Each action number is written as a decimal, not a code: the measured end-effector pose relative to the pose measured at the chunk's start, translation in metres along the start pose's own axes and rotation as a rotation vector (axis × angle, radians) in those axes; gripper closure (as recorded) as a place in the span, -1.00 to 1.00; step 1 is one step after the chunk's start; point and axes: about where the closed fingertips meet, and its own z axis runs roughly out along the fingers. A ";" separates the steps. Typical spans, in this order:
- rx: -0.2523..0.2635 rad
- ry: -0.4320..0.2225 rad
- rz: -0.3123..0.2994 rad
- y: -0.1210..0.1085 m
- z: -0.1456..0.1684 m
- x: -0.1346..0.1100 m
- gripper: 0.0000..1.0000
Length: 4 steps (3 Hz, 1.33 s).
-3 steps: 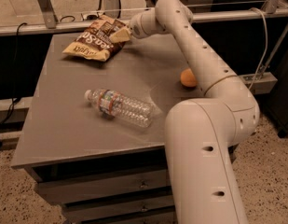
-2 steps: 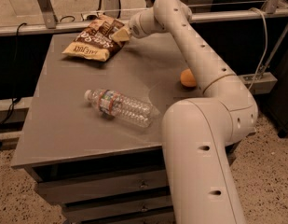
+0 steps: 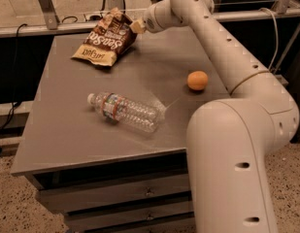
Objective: Pick brown chip bag
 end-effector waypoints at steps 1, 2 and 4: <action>0.054 -0.031 0.018 -0.001 -0.047 -0.014 1.00; 0.121 -0.068 0.036 0.005 -0.093 -0.030 1.00; 0.202 -0.151 0.135 0.009 -0.129 -0.057 1.00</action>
Offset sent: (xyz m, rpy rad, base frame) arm -0.1019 -0.0709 0.1147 0.0862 -0.1383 -0.2009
